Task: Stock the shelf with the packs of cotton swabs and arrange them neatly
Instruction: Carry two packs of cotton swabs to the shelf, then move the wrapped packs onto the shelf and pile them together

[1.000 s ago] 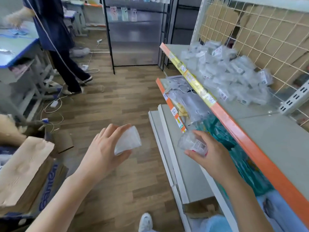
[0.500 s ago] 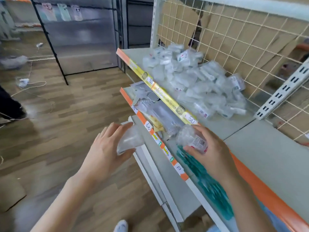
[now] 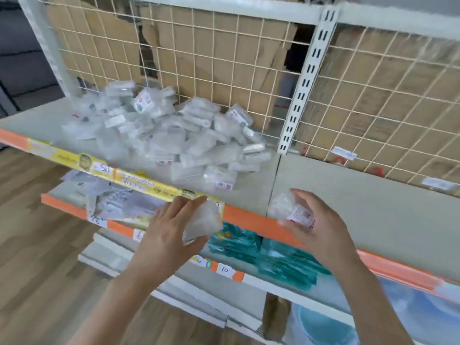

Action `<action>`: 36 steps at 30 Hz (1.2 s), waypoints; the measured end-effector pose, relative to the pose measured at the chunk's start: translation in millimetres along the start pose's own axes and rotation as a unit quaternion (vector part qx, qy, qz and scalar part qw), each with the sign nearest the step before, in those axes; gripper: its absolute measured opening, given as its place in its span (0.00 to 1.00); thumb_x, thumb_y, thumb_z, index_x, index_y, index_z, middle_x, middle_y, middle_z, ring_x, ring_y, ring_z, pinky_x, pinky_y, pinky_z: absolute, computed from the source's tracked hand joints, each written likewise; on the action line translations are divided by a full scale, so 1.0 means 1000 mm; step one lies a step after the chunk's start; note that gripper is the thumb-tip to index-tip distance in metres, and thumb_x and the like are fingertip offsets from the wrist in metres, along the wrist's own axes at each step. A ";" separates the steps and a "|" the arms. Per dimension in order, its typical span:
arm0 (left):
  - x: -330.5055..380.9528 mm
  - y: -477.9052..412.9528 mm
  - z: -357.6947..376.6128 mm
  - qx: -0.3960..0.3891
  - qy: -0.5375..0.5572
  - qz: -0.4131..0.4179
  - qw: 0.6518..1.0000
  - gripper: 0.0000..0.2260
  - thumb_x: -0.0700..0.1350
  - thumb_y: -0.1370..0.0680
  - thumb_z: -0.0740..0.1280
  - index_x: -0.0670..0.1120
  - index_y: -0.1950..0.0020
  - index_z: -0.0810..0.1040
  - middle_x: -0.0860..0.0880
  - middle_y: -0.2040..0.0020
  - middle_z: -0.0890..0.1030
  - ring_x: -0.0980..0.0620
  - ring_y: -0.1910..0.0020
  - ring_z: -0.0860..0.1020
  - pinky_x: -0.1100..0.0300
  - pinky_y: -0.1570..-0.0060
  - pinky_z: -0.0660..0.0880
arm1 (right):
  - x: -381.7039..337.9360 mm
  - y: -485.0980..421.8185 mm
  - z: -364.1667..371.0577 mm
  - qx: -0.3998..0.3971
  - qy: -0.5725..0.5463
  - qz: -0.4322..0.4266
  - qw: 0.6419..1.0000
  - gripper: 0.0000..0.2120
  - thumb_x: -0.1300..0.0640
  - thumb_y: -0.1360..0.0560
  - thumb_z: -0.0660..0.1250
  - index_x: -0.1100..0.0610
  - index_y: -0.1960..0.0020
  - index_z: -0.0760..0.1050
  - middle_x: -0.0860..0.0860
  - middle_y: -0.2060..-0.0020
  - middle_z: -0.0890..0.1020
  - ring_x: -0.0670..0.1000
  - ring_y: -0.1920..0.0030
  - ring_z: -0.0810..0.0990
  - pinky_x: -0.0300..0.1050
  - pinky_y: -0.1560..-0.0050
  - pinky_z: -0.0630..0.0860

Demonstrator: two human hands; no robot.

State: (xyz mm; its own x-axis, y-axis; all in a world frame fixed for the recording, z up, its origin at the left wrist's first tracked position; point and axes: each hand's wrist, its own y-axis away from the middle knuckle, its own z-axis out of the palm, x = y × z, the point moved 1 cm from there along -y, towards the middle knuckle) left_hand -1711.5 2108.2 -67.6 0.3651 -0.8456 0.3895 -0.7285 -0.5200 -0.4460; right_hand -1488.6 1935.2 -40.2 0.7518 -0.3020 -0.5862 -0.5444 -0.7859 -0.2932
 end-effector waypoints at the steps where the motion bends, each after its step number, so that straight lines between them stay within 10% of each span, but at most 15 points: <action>1: 0.001 -0.011 0.008 -0.005 0.006 0.020 1.000 0.27 0.57 0.31 0.62 0.52 0.33 0.69 0.56 0.47 0.70 0.52 0.53 0.71 0.59 0.56 0.71 | 0.007 0.002 -0.005 0.009 0.006 0.019 1.000 0.28 0.48 0.31 0.73 0.47 0.34 0.69 0.37 0.45 0.74 0.37 0.44 0.71 0.34 0.48 0.65; 12: 0.042 -0.124 0.122 -0.053 0.089 0.141 0.985 0.30 0.59 0.30 0.61 0.50 0.30 0.65 0.55 0.48 0.71 0.52 0.51 0.73 0.56 0.54 0.73 | 0.098 -0.019 -0.039 0.071 0.020 0.104 0.992 0.25 0.49 0.30 0.73 0.46 0.35 0.71 0.31 0.48 0.72 0.42 0.49 0.73 0.34 0.49 0.67; 24: 0.085 -0.217 0.237 -0.023 -0.067 0.201 0.977 0.24 0.53 0.26 0.54 0.46 0.32 0.66 0.50 0.42 0.79 0.50 0.41 0.68 0.56 0.42 0.69 | 0.205 -0.105 -0.033 -0.025 0.070 0.126 0.989 0.28 0.42 0.25 0.57 0.49 0.27 0.62 0.48 0.40 0.72 0.51 0.39 0.68 0.38 0.48 0.62; 31: 0.100 -0.267 0.263 -0.002 -0.160 0.218 0.963 0.25 0.46 0.28 0.57 0.39 0.33 0.65 0.44 0.45 0.79 0.46 0.51 0.72 0.54 0.52 0.64 | 0.214 -0.153 -0.025 -0.013 0.082 0.122 0.989 0.26 0.58 0.22 0.57 0.55 0.25 0.55 0.53 0.31 0.64 0.55 0.35 0.63 0.44 0.39 0.64; 36: 0.104 -0.288 0.273 -0.057 -0.161 0.169 0.971 0.29 0.39 0.35 0.65 0.40 0.33 0.69 0.45 0.43 0.79 0.46 0.46 0.78 0.54 0.41 0.67 | 0.217 -0.171 -0.018 0.043 0.067 0.127 0.989 0.26 0.67 0.26 0.60 0.59 0.29 0.61 0.57 0.36 0.68 0.58 0.38 0.65 0.50 0.42 0.68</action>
State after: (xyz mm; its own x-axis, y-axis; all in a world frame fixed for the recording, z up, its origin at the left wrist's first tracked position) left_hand -1305.3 2137.5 -118.8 0.2438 -0.9689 -0.0435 -0.8908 -0.2059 -0.4050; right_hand -1225.9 1994.6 -103.5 0.6268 -0.5563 -0.5456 -0.7468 -0.6287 -0.2170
